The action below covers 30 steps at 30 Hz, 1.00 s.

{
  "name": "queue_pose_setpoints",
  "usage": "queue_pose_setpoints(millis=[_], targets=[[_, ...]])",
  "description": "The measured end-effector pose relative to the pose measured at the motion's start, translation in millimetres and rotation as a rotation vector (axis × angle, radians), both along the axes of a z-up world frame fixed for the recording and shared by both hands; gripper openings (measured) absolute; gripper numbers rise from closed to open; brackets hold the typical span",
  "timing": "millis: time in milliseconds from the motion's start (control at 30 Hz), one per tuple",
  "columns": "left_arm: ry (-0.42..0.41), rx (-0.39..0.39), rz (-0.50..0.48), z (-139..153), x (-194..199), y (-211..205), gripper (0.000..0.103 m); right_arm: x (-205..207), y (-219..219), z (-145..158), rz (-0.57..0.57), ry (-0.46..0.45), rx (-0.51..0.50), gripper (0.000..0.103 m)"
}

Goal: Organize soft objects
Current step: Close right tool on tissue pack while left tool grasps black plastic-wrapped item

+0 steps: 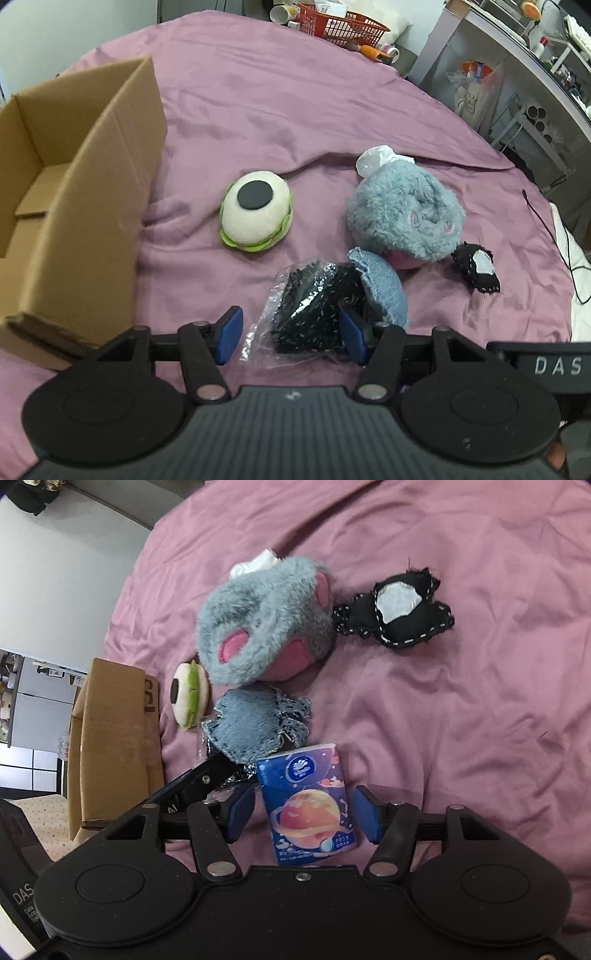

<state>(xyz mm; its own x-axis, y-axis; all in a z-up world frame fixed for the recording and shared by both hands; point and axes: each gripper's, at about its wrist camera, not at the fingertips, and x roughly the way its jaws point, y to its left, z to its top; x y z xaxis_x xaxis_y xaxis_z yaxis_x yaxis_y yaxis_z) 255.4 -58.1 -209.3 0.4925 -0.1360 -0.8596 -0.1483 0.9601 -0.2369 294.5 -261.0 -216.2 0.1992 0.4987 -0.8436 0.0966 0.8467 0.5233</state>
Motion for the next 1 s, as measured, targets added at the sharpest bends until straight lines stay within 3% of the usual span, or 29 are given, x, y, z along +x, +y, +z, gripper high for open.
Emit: queue_pose_setpoints(millis=[67,200,300,633,1000], targets=[[-0.002,-0.008,0.002,-2.8,1.8,0.3,0.055,2.3,-1.1,-3.7,-0.005,0.011,-0.002,0.059],[-0.009,-0.076,0.005,-4.4,1.3,4.5,0.037,5.9,2.0,-8.2,0.001,0.023,-0.004,0.052],[-0.025,-0.097,-0.002,0.0,-2.4,5.0,0.030,4.8,2.2,-9.1,0.012,0.026,-0.009,0.051],[-0.086,-0.076,0.026,32.0,-28.4,9.3,0.026,-4.4,5.5,3.5,0.021,-0.048,-0.044,0.047],[-0.175,-0.053,0.035,78.9,-65.3,16.7,0.026,-25.3,2.6,47.2,0.037,-0.209,-0.010,0.047]])
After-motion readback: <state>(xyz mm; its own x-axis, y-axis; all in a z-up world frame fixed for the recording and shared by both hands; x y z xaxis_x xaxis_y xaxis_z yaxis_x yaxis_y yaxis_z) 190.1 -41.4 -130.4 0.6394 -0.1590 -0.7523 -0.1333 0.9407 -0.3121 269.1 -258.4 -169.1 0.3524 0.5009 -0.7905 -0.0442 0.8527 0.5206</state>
